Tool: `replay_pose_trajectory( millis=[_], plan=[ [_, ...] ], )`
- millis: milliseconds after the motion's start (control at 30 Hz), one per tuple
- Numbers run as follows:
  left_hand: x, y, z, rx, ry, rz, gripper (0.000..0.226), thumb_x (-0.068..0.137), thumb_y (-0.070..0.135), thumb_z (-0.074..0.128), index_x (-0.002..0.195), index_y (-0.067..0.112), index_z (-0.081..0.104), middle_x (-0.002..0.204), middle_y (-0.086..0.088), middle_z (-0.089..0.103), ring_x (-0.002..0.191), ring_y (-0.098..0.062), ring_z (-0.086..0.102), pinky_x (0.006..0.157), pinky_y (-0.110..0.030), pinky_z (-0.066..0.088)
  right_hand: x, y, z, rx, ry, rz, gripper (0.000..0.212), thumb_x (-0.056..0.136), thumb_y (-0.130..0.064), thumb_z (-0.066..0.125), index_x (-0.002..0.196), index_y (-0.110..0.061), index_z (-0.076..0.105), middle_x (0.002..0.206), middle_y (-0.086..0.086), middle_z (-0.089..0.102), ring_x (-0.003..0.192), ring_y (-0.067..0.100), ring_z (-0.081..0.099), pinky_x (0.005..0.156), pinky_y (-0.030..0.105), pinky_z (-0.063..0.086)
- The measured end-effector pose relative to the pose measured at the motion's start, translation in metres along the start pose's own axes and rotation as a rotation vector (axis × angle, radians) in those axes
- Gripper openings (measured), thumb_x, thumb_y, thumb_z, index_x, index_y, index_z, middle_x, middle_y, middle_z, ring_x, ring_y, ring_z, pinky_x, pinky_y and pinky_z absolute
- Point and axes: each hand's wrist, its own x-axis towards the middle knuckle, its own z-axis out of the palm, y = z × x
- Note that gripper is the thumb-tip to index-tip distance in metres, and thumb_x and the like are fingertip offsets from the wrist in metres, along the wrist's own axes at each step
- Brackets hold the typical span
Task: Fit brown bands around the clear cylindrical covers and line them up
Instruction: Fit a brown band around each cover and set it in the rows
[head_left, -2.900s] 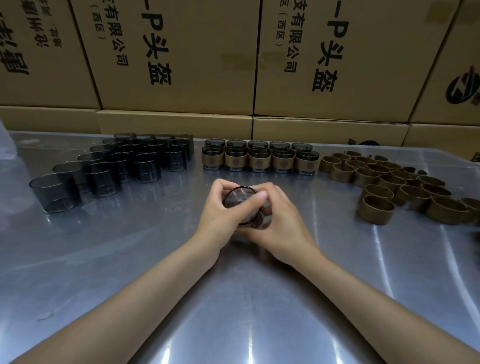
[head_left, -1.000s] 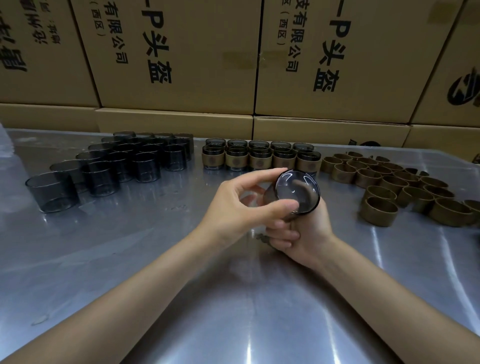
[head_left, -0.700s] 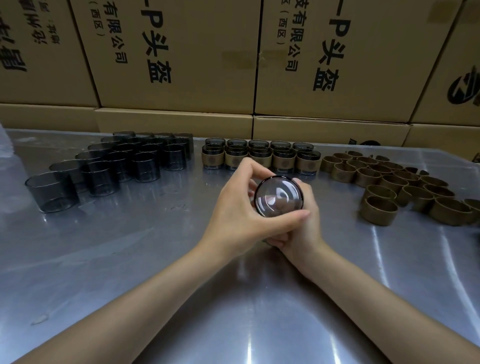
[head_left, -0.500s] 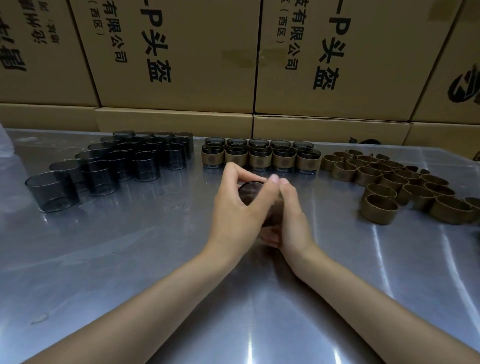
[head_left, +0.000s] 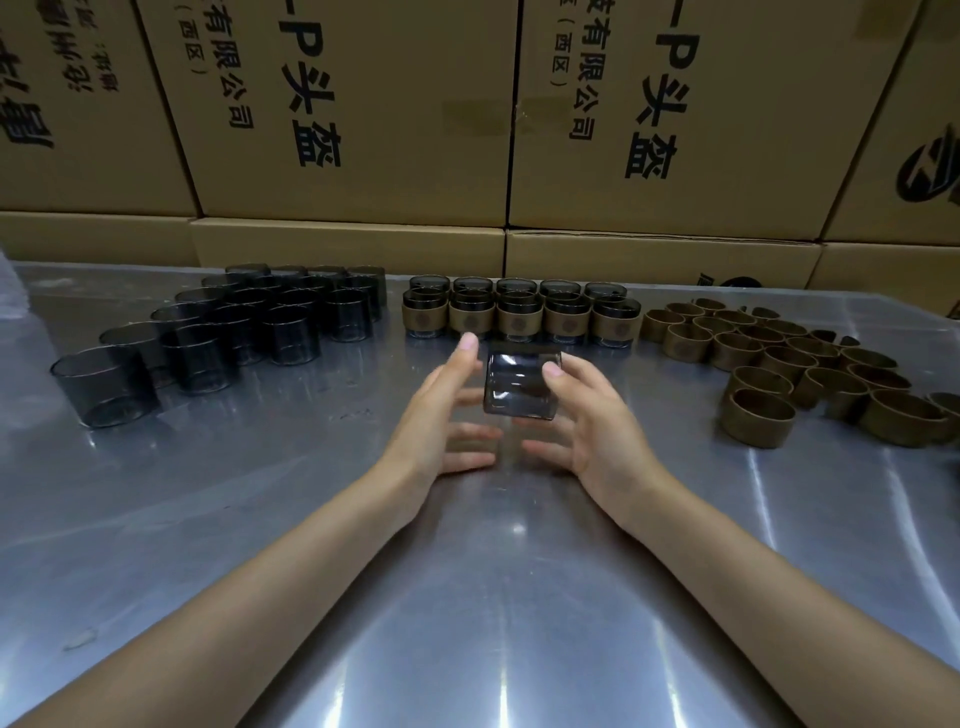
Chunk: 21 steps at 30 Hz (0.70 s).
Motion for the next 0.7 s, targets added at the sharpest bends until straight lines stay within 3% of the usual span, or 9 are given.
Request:
replay_pose_trajectory(
  millis=[100, 200, 300, 400, 467, 533, 600, 700],
  plan=[
    [0.000, 0.004, -0.002, 0.088, -0.071, -0.044, 0.091, 0.051, 0.087, 0.049, 0.124, 0.033, 0.060, 0.120, 0.006, 0.065, 0.068, -0.012, 0.069, 0.062, -0.026, 0.055, 0.002, -0.002, -0.006, 0.053, -0.101, 0.047, 0.061, 0.072, -0.034, 0.067, 0.131, -0.026, 0.053, 0.116, 0.000, 0.071, 0.100, 0.022, 0.071, 0.065, 0.025, 0.055],
    [0.000, 0.005, -0.003, 0.090, -0.087, -0.052, 0.080, 0.054, 0.079, 0.059, 0.118, 0.033, 0.064, 0.120, 0.005, 0.065, 0.066, -0.012, 0.070, 0.061, -0.024, 0.055, 0.004, -0.004, -0.011, 0.087, -0.195, 0.056, 0.061, 0.072, -0.025, 0.066, 0.131, -0.029, 0.054, 0.120, 0.001, 0.069, 0.102, 0.023, 0.069, 0.070, 0.025, 0.055],
    [0.001, 0.004, -0.011, 0.030, -0.182, -0.043, 0.063, 0.063, 0.058, 0.072, 0.119, 0.030, 0.064, 0.119, 0.002, 0.069, 0.081, -0.014, 0.072, 0.068, -0.021, 0.055, 0.007, -0.003, -0.015, 0.097, -0.234, 0.062, 0.063, 0.073, -0.019, 0.064, 0.133, -0.034, 0.053, 0.127, 0.000, 0.065, 0.106, 0.020, 0.067, 0.078, 0.028, 0.052],
    [0.002, 0.000, -0.021, -0.084, -0.280, 0.003, 0.062, 0.072, 0.026, 0.075, 0.131, 0.027, 0.056, 0.125, 0.003, 0.067, 0.106, -0.015, 0.068, 0.075, -0.019, 0.054, 0.008, -0.003, -0.014, 0.029, -0.212, 0.079, 0.062, 0.075, -0.035, 0.063, 0.136, -0.033, 0.049, 0.126, -0.003, 0.065, 0.107, 0.020, 0.068, 0.083, 0.034, 0.050],
    [0.004, -0.004, -0.025, -0.142, -0.314, 0.043, 0.066, 0.073, 0.012, 0.073, 0.133, 0.029, 0.054, 0.128, 0.008, 0.064, 0.113, -0.012, 0.064, 0.077, -0.019, 0.054, 0.008, -0.003, -0.010, -0.058, -0.197, 0.106, 0.064, 0.075, -0.052, 0.058, 0.134, -0.026, 0.052, 0.127, 0.001, 0.064, 0.102, 0.020, 0.069, 0.076, 0.033, 0.053],
    [0.005, -0.006, -0.026, -0.188, -0.357, 0.075, 0.069, 0.072, 0.003, 0.073, 0.133, 0.031, 0.055, 0.127, 0.008, 0.064, 0.115, -0.011, 0.063, 0.080, -0.021, 0.053, 0.009, -0.004, -0.005, -0.113, -0.180, 0.145, 0.066, 0.076, -0.061, 0.052, 0.129, -0.023, 0.056, 0.123, 0.003, 0.063, 0.083, 0.014, 0.069, 0.062, 0.026, 0.053],
    [0.006, -0.009, -0.027, -0.189, -0.377, 0.100, 0.073, 0.073, -0.004, 0.073, 0.134, 0.031, 0.054, 0.130, 0.006, 0.062, 0.117, -0.011, 0.062, 0.081, -0.023, 0.053, 0.010, -0.004, -0.005, -0.129, -0.168, 0.173, 0.057, 0.085, -0.057, 0.050, 0.129, -0.022, 0.057, 0.119, 0.005, 0.064, 0.071, 0.012, 0.063, 0.054, 0.023, 0.050],
    [0.007, -0.008, -0.027, -0.137, -0.341, 0.083, 0.074, 0.072, 0.005, 0.073, 0.137, 0.033, 0.050, 0.135, 0.005, 0.056, 0.116, -0.011, 0.062, 0.081, -0.026, 0.055, 0.010, -0.006, -0.012, -0.052, -0.213, 0.162, 0.042, 0.089, -0.037, 0.055, 0.128, -0.023, 0.058, 0.126, 0.005, 0.064, 0.085, 0.015, 0.063, 0.062, 0.024, 0.052]
  ],
)
